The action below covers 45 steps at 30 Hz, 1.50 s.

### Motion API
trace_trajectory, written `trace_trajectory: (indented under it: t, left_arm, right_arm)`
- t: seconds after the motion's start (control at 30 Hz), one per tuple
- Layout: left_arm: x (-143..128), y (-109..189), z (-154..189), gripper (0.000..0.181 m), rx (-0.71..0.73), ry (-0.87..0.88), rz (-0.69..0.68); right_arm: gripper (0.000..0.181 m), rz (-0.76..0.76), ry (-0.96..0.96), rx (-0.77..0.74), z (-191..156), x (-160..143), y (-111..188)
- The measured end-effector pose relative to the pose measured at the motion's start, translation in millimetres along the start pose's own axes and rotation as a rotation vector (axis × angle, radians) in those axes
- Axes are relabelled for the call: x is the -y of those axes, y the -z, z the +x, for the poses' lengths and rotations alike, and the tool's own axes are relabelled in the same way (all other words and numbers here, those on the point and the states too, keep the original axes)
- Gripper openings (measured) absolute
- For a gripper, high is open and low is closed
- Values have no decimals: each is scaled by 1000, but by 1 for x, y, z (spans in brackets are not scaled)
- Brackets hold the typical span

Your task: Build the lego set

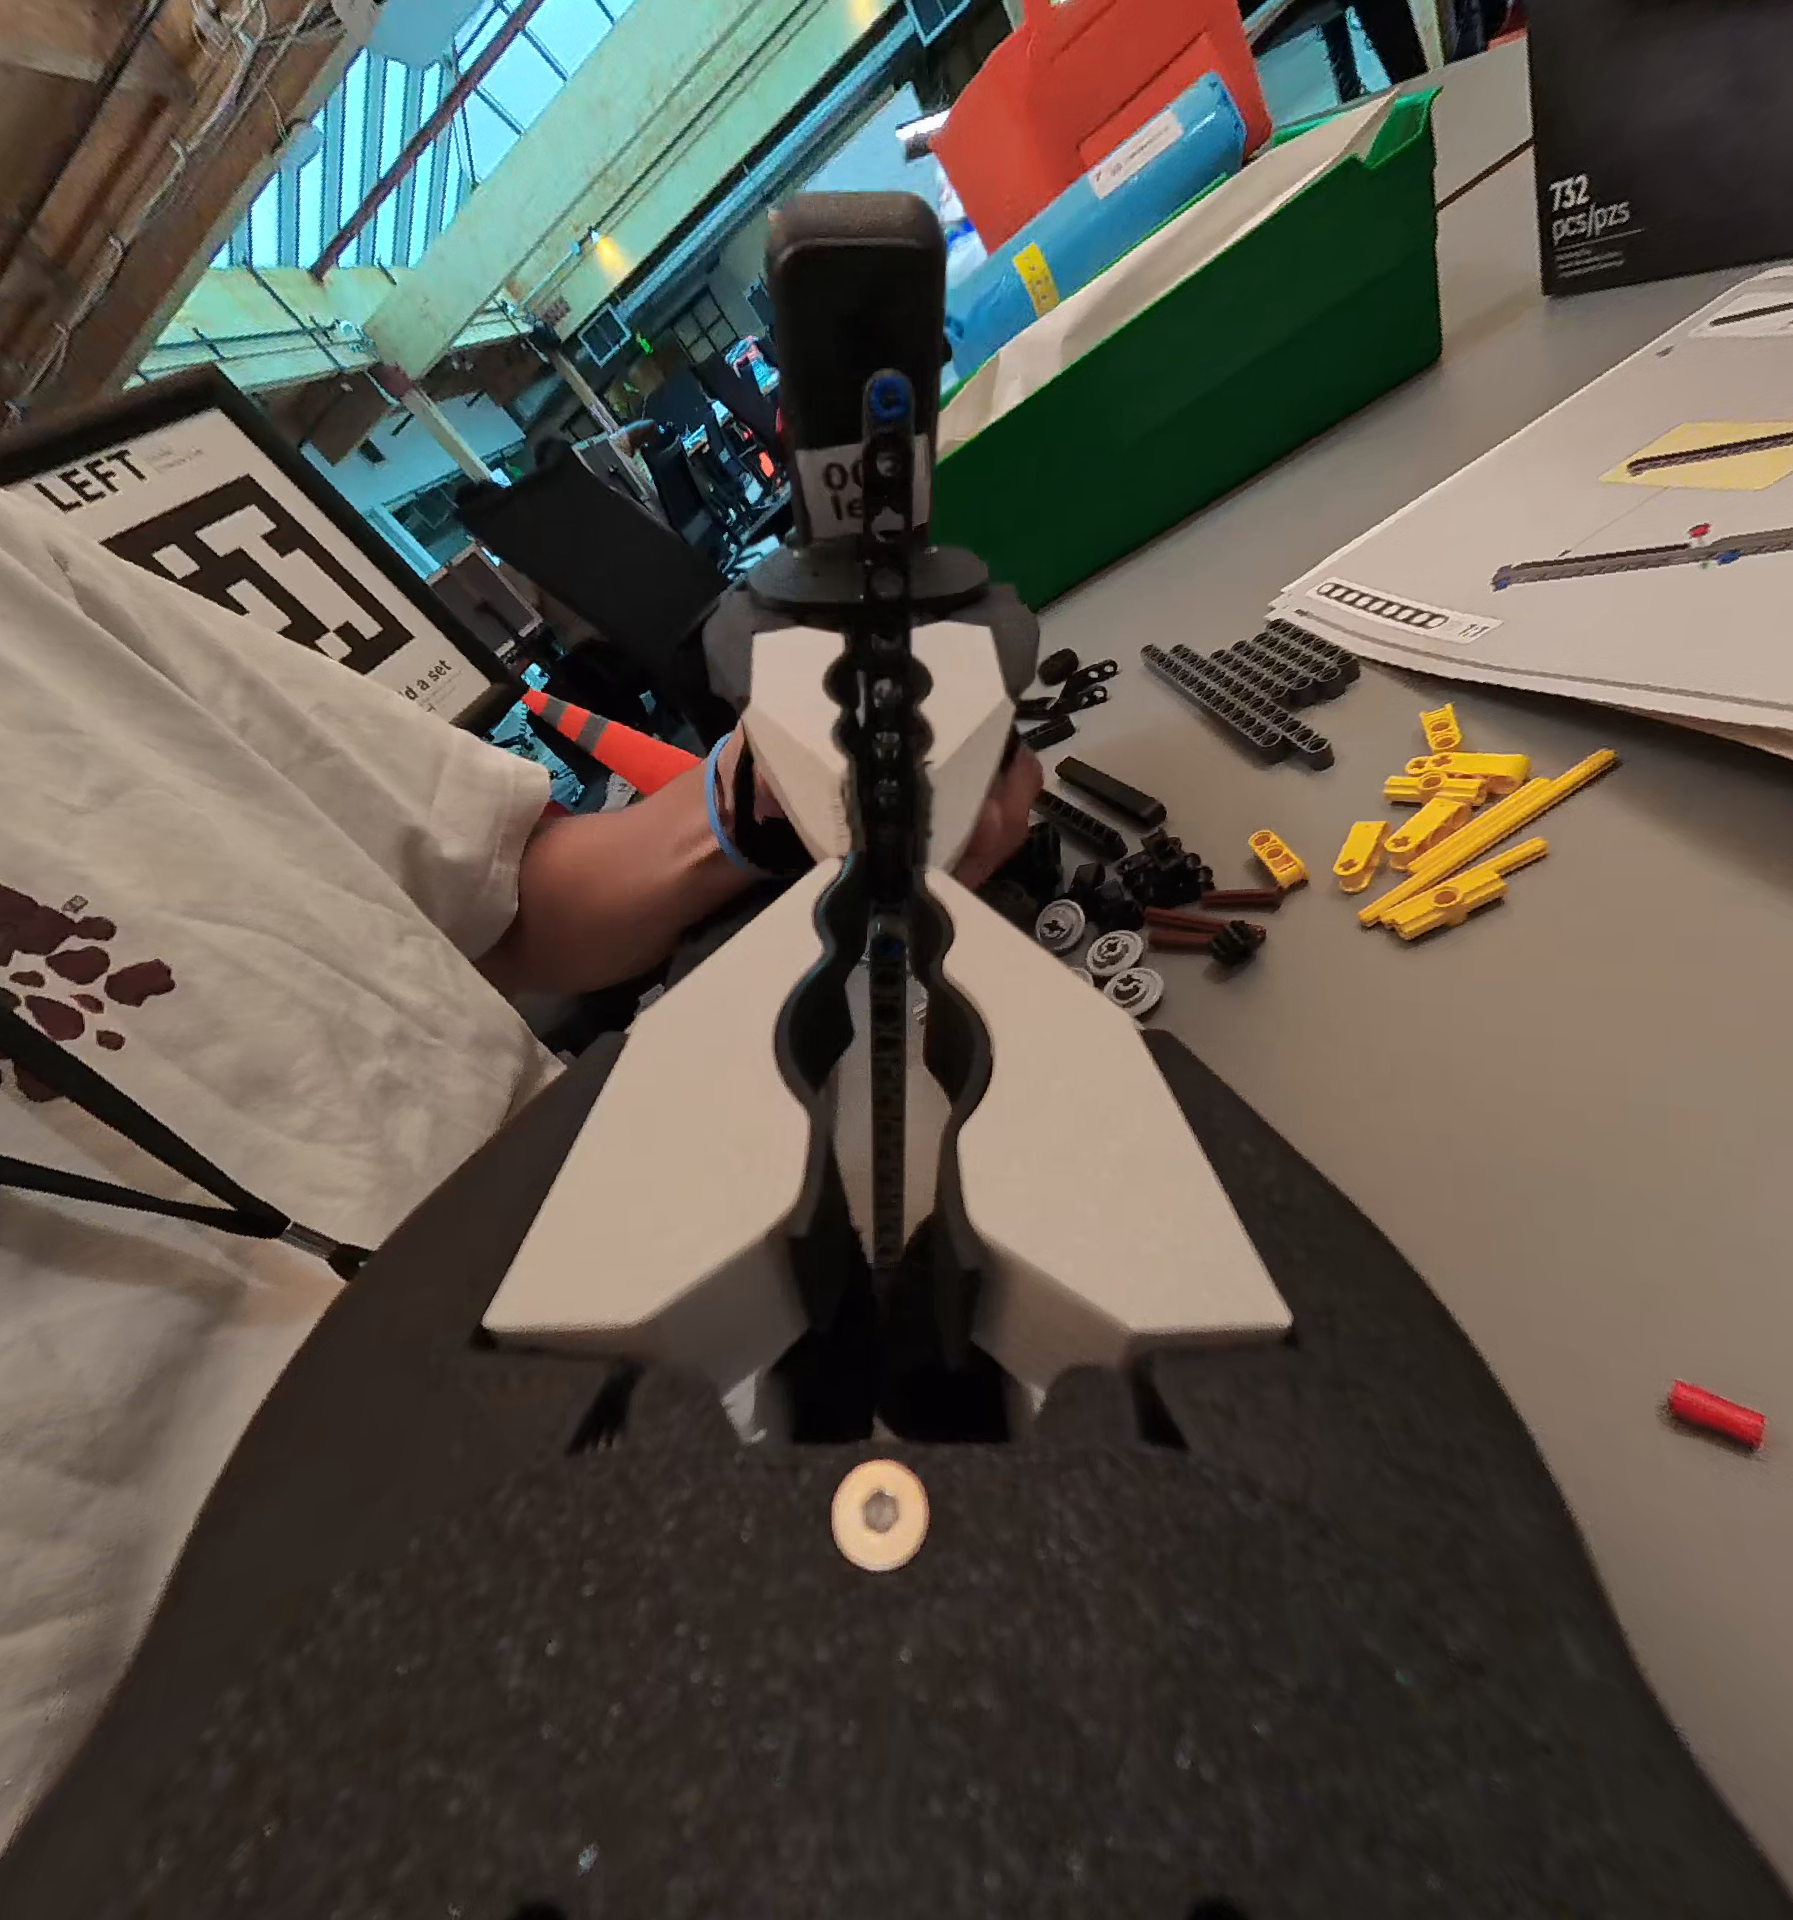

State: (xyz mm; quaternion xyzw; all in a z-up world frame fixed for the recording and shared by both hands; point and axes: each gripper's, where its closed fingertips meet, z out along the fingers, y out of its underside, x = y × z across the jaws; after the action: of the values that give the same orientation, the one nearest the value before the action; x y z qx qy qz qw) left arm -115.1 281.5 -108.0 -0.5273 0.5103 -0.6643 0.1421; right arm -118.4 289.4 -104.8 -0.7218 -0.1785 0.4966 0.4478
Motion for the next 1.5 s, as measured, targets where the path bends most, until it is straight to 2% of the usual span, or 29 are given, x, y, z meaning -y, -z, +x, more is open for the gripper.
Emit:
trace_trajectory:
  t: [0.67,0.77,0.83,0.9,0.93,1.0,1.03,1.1,1.17,1.27,1.5]
  left_arm:
    - [-12,-7,-4,6,43,-87,-82]
    - [-10,-7,-2,6,6,-25,-57]
    - [-9,-8,-8,7,20,16,-48]
    - [-6,-8,-16,7,53,46,-36]
    - [-4,-6,-20,7,73,68,-22]
    - [-2,-5,-25,7,101,108,-8]
    - [-3,-5,-28,7,114,126,-8]
    - [-5,-7,-26,7,111,140,-14]
    - [-5,-8,-24,7,114,129,-19]
    - [-5,-10,-20,6,105,116,-19]
    - [-5,-8,-22,7,143,84,-9]
  right_arm:
    - [5,-8,-65,34,3,-7,-5]
    - [6,-17,19,7,2,-4,-4]
    - [7,-37,91,-98,9,-2,-3]
    - [36,-49,222,-227,12,3,1]
    - [41,-78,289,-313,15,3,2]
    - [46,-219,474,-513,20,-4,1]
    - [45,-245,571,-645,24,-1,3]
    - [44,-296,689,-796,26,2,0]
    - [44,-351,712,-830,26,-3,-9]
    - [34,-382,731,-913,37,-4,-8]
    - [20,-381,788,-1012,43,-4,-7]
